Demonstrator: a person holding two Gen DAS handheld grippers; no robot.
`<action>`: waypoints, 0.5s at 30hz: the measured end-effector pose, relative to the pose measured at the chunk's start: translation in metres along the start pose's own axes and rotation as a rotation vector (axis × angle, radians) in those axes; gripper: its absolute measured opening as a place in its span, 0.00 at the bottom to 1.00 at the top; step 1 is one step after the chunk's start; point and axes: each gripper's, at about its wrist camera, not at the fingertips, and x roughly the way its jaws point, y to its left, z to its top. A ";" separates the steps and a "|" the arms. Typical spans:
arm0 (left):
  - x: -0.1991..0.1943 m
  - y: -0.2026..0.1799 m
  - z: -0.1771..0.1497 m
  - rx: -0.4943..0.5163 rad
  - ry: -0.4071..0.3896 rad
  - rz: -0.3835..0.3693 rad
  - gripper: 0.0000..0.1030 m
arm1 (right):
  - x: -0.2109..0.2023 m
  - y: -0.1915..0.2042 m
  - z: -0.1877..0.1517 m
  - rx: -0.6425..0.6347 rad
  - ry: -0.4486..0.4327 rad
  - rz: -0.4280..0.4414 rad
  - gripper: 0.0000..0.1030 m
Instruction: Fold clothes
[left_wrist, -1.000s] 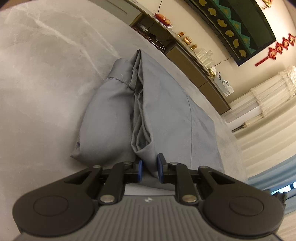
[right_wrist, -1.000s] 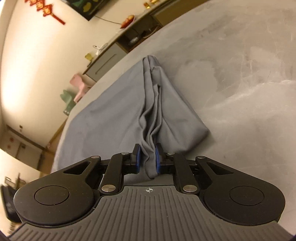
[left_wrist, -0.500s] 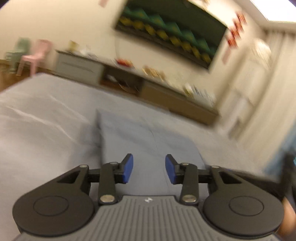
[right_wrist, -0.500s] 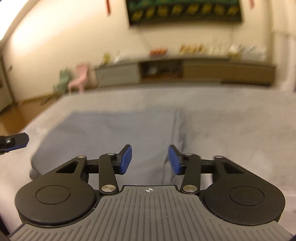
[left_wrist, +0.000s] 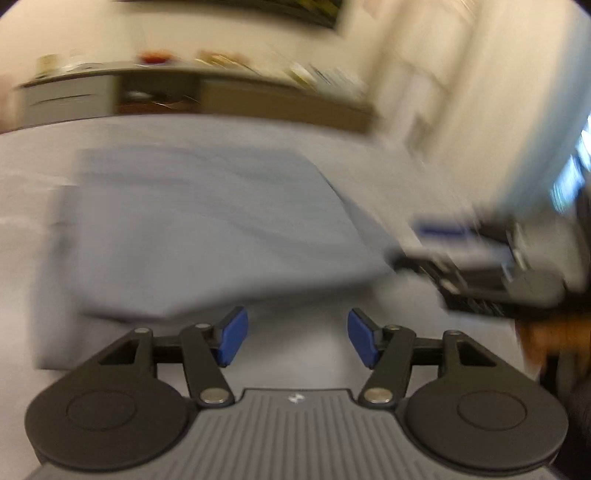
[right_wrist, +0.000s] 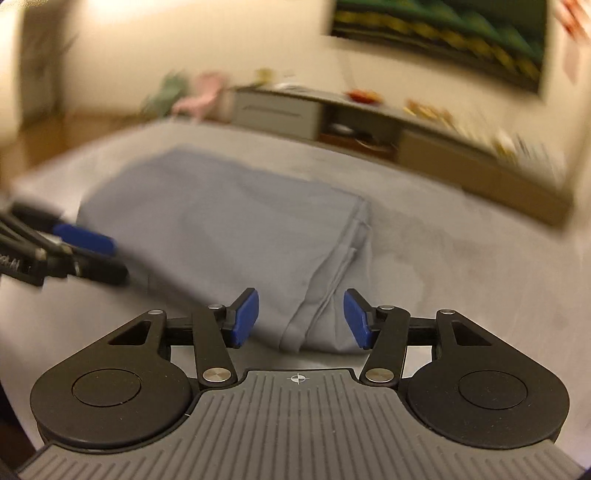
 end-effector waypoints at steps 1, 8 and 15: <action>0.007 -0.010 -0.003 0.051 0.009 0.032 0.59 | 0.004 0.008 0.001 -0.069 0.006 -0.004 0.49; 0.034 -0.030 -0.008 0.171 0.025 0.094 0.54 | 0.014 0.049 0.008 -0.302 0.028 -0.012 0.11; 0.024 -0.030 -0.009 0.171 -0.063 0.084 0.52 | 0.008 0.051 0.015 -0.289 0.001 -0.066 0.04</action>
